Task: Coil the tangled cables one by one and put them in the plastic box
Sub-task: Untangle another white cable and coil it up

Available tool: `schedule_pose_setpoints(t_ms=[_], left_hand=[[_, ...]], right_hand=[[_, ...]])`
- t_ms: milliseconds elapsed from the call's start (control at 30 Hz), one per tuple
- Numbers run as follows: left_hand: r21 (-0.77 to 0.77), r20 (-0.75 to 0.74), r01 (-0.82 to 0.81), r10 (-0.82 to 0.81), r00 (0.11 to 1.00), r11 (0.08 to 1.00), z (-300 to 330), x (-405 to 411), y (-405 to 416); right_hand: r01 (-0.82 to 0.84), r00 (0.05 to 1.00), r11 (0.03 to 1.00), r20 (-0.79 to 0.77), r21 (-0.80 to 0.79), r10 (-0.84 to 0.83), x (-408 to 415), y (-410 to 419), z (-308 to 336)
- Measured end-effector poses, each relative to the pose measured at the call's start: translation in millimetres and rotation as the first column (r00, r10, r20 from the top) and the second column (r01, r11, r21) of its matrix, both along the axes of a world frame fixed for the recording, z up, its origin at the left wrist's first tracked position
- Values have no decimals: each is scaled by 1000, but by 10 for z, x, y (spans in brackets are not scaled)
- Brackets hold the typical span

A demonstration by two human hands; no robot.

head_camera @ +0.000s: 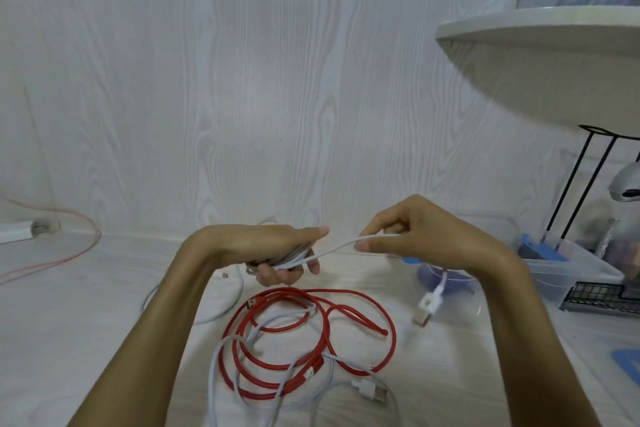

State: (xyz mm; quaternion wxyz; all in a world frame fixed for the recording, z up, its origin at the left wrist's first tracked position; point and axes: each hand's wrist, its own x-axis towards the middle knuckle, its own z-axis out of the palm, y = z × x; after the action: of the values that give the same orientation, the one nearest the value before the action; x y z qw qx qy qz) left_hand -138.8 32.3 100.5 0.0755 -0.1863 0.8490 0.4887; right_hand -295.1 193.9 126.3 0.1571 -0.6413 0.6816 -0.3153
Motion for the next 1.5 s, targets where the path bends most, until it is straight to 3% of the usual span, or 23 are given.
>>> schedule_pose_setpoints(t_ms=[200,300,400,500,567,700,833,967,1100,1200,1333,1500], left_hand=[[228,-189,400,-363,913,888,63,159,40],[466,-397,542,-382,834,699,89,150,36],[621,-572,579,-200,796,528,134,38,105],[714,-652,562,106,750,418,197,-85,246],[747,-657,550,291,696,373,228,-130,321],[751,-654,560,503,565,349,250,-142,387],[723,-660,597,602,449,348,244,-121,378],[731,-641,586,647,414,349,198,-142,373],[748,-648,473,666,368,466,168,-189,420],[741,-671,272,687,280,614,145,-232,457],[639,-753,-47,636,170,768,97,-309,511],[555,-798,-199,584,150,808,99,-299,462]], right_hand=[[-122,985,982,100,-145,137,-73,6,-38],[-139,967,965,178,-223,181,-56,-60,-89],[-23,935,930,321,-367,150,-44,-171,-130],[185,937,869,348,-459,-16,-75,-268,-178],[233,945,842,317,-486,-79,-53,-309,-212],[182,920,860,391,-478,23,161,-435,-287],[194,808,909,585,-369,65,410,-598,-300],[228,666,906,736,-358,123,491,-645,-312],[305,512,894,848,-329,137,544,-676,-334],[320,426,884,885,-340,186,581,-694,-334],[378,374,883,918,-279,130,591,-686,-314],[383,430,892,901,-239,57,536,-679,-265]])
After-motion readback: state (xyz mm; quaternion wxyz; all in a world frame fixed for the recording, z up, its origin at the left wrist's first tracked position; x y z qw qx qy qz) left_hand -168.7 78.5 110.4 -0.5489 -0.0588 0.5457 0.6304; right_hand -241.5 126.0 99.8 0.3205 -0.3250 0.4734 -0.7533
